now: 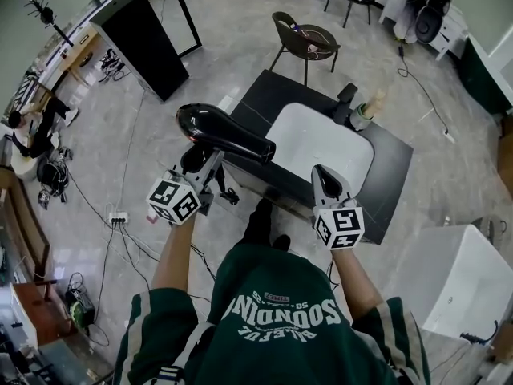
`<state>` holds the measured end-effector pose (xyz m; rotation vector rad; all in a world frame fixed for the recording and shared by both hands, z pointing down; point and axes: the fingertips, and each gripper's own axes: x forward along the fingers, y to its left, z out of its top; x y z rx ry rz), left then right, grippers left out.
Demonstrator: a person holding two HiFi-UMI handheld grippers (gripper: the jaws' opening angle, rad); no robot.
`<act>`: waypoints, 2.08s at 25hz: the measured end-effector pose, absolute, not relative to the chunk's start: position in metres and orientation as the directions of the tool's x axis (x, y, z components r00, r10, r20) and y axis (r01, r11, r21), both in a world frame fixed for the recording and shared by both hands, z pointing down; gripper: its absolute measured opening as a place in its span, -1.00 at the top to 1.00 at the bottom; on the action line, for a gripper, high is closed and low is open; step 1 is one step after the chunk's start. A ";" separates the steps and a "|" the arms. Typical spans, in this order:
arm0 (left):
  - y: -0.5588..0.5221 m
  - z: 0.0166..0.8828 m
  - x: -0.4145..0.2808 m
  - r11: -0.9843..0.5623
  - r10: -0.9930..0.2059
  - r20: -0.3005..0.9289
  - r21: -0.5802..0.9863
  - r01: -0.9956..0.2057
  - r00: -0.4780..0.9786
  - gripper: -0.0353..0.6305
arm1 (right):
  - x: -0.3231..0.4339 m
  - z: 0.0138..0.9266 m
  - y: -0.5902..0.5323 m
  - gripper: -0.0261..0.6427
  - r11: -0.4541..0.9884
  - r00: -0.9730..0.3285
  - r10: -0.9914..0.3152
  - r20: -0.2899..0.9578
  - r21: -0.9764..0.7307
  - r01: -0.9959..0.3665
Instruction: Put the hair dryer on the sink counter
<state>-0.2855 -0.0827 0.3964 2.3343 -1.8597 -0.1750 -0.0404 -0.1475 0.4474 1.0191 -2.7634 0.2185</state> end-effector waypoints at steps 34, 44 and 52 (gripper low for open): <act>-0.285 0.456 -0.342 -0.346 -0.921 0.129 0.172 -0.922 0.369 0.33 | -0.054 0.469 -0.290 0.79 0.588 -0.585 -0.758 0.290 -0.088 -0.804; -0.357 0.484 -0.322 -0.399 -0.880 0.179 0.226 -0.889 0.441 0.33 | -0.037 0.483 -0.310 0.79 0.495 -0.494 -0.801 0.340 -0.090 -0.864; -0.402 0.514 -0.308 -0.406 -0.861 0.229 0.231 -0.884 0.455 0.33 | -0.019 0.499 -0.321 0.79 0.437 -0.436 -0.814 0.383 -0.089 -0.895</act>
